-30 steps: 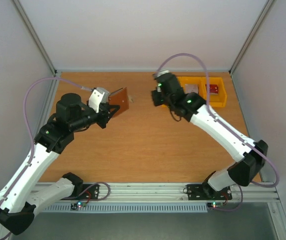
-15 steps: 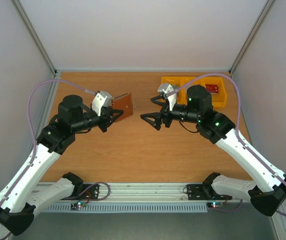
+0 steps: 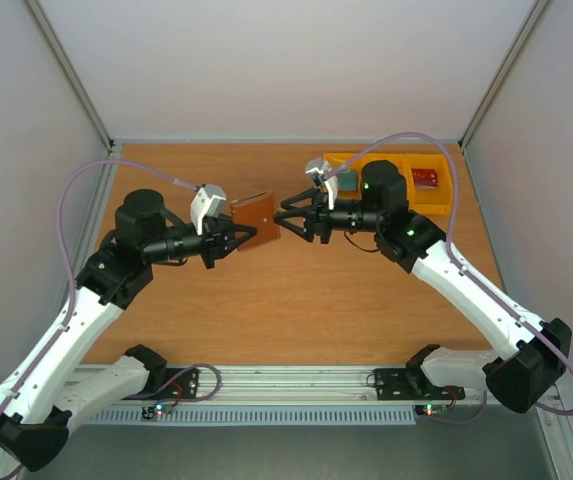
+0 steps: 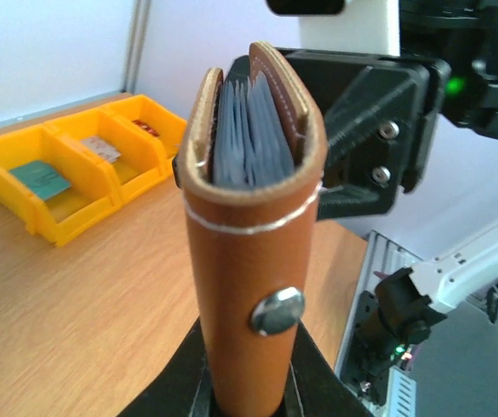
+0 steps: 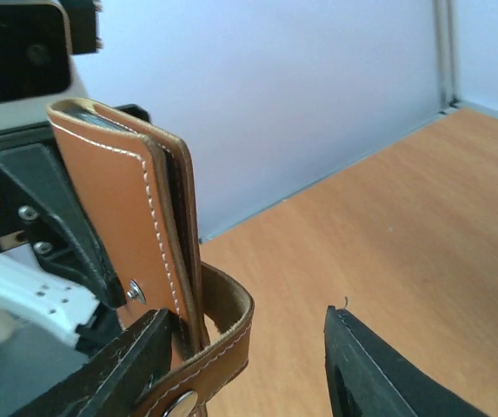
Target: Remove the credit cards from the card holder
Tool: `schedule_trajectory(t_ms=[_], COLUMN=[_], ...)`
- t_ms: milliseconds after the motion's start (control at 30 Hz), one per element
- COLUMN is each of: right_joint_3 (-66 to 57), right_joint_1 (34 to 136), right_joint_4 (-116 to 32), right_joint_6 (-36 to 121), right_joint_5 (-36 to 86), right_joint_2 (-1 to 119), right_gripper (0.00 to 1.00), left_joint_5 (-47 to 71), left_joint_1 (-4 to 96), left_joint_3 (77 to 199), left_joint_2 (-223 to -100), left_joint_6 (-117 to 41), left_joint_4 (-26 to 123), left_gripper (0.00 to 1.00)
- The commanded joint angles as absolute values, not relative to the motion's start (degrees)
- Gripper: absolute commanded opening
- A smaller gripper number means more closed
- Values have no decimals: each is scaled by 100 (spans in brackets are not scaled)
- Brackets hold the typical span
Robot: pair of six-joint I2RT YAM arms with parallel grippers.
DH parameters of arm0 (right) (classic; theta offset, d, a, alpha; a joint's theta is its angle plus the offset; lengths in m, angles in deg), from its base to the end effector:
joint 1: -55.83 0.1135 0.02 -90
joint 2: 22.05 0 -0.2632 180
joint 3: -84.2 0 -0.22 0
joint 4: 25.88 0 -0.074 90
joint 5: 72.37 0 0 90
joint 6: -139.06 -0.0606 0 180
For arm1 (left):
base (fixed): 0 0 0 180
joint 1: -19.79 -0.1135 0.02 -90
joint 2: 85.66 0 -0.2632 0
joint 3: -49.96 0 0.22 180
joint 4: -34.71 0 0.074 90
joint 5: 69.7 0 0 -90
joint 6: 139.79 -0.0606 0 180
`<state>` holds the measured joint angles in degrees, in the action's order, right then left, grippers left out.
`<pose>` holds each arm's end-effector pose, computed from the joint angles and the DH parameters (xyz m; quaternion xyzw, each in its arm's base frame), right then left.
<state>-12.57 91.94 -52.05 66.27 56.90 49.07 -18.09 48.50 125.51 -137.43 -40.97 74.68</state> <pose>0.1933 0.1885 0.3793 -0.5179 0.5708 0.3564 0.5281 0.1355 -0.1171 0.3751 0.3249 0.7097 -0.4314 0.4524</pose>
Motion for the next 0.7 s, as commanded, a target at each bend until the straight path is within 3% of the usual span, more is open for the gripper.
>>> schedule_trajectory(t_ms=[0,233,500,667], right_joint_3=[-1256,-922,-186,-191], right_joint_1=[8840,8824,8794,8801], right_joint_4=[-5042,-6027,-8156,-8165], right_joint_6=[6483,7296,8735,8564], right_joint_5=[7210,7862,8260,8072], right_joint_2=[4702,4449,4293,4277], right_gripper=[46,30,26,28], left_joint_5=[-2832,-3538,-4554,-4472], left_joint_1=[4871,4871,4871,4871], left_joint_3=[12470,12353,12078,12086], left_joint_2=[-13645,-13660,-13532,-13586], left_joint_6=[-3967,-3844,-4008,-4109], left_joint_4=[6665,6242,5646,5580], left_gripper=[0,0,0,0])
